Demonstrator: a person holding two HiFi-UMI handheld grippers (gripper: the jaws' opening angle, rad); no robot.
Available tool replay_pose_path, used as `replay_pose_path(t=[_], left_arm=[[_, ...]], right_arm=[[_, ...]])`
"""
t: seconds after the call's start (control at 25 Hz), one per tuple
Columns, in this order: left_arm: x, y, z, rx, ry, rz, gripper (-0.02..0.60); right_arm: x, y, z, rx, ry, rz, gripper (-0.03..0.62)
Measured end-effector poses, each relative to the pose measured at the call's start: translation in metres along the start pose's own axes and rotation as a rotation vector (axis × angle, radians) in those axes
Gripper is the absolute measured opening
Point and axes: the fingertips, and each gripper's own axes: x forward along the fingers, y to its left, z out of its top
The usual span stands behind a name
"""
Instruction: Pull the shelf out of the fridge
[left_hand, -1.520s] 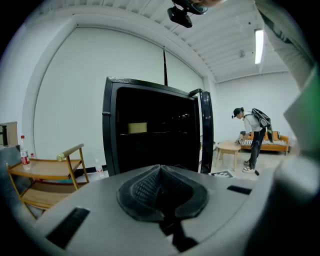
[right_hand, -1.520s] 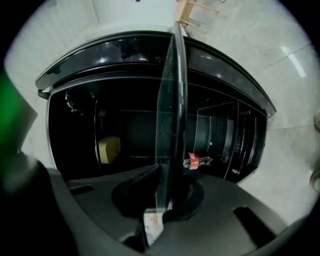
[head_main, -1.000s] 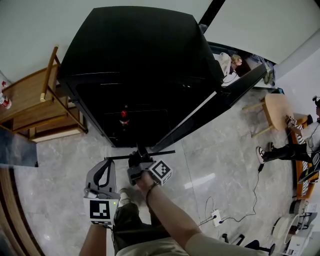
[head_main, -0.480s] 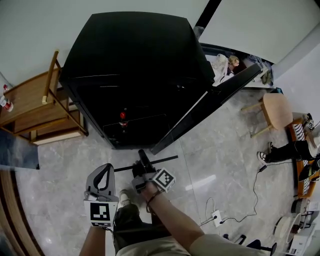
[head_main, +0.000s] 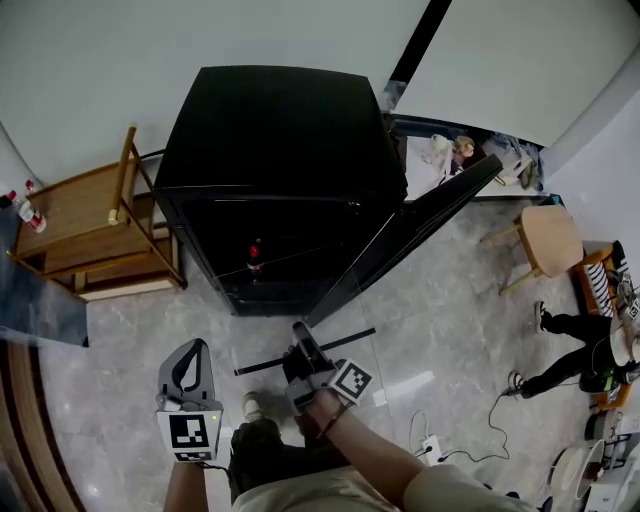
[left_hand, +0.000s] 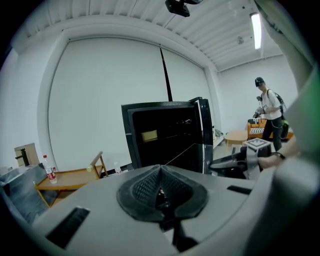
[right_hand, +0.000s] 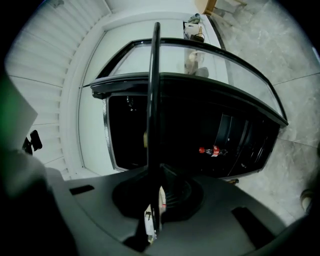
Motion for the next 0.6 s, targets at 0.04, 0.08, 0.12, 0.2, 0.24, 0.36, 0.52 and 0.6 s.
replay_pose_path(t=[0.04, 0.08, 0.12, 0.2, 0.24, 0.36, 0.52, 0.6], left_arm=[[-0.005, 0.005, 0.003, 0.0, 0.003, 0.006, 0.006], [-0.01, 0.009, 0.006, -0.005, 0.007, 0.011, 0.005], [-0.014, 0.015, 0.009, -0.014, 0.011, 0.018, 0.005], [-0.021, 0.025, 0.016, -0.038, 0.02, 0.036, 0.005], [-0.025, 0.029, 0.02, -0.049, 0.028, 0.046, 0.005], [-0.038, 0.038, 0.037, -0.062, 0.029, 0.067, 0.005], [-0.051, 0.045, 0.069, -0.101, 0.009, 0.059, 0.006], [-0.057, 0.051, 0.089, -0.081, -0.013, 0.07, 0.005]], right_arm=[[-0.004, 0.011, 0.001, -0.002, 0.006, 0.006, 0.002], [-0.008, 0.022, 0.002, -0.006, 0.012, 0.013, 0.002], [-0.011, 0.034, 0.004, -0.009, 0.018, 0.021, 0.002], [-0.016, 0.059, 0.006, -0.009, 0.036, 0.041, 0.002], [-0.018, 0.071, 0.005, -0.007, 0.048, 0.05, 0.002], [-0.025, 0.108, 0.002, -0.013, 0.092, 0.065, 0.002], [-0.036, 0.154, -0.005, -0.002, 0.14, 0.069, 0.002], [-0.039, 0.175, -0.007, 0.014, 0.151, 0.082, 0.002]])
